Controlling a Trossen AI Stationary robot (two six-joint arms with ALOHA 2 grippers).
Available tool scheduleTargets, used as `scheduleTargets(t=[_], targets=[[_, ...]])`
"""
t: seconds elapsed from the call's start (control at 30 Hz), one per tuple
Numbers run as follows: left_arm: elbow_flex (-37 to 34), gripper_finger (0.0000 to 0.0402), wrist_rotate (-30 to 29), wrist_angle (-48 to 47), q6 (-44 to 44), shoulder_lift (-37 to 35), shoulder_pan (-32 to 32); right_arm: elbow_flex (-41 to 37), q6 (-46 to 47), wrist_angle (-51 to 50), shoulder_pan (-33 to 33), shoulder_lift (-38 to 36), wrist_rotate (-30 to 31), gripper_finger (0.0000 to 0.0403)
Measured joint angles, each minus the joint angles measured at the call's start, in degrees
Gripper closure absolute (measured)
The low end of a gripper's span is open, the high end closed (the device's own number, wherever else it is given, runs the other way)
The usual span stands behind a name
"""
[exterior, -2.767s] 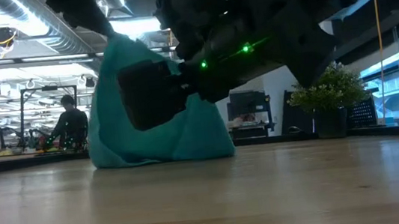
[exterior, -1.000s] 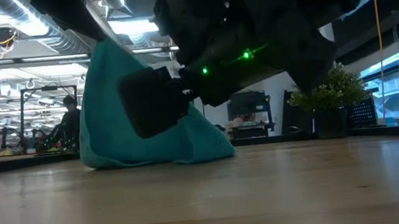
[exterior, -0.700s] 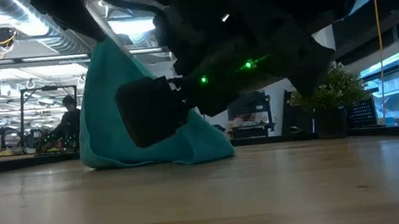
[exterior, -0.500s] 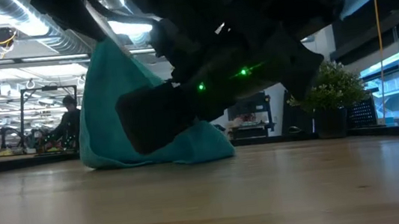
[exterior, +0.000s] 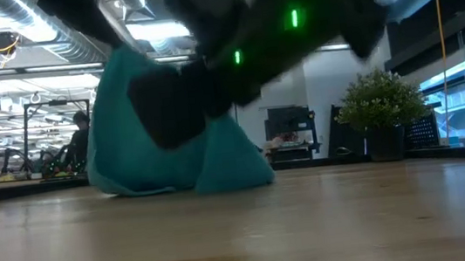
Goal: Roll microfiber towels into tight, uniform cylinder then place into a basket
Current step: Fold the blue microfiber cloth
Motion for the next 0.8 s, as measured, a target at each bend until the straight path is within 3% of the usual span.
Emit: scheduleTargets(t=[0.33, 0.67, 0.8], targets=[[8.3, 0.0401, -6.9, -9.5, 0.3, -0.1, 2.6, 0.0, -17.2, -4.4, -1.7, -12.9, -6.2, 0.0399], [17.1, 0.0402, -10.9, -13.8, 4.6, 0.0, 9.9, 0.1, -19.1, -21.9, -7.9, -30.8, -17.1, 0.0401], [20.5, 0.0401, -10.9, -13.4, 9.7, 0.0, 13.9, 0.1, -19.1, -27.6, -12.1, -36.3, -26.3, 0.0401]])
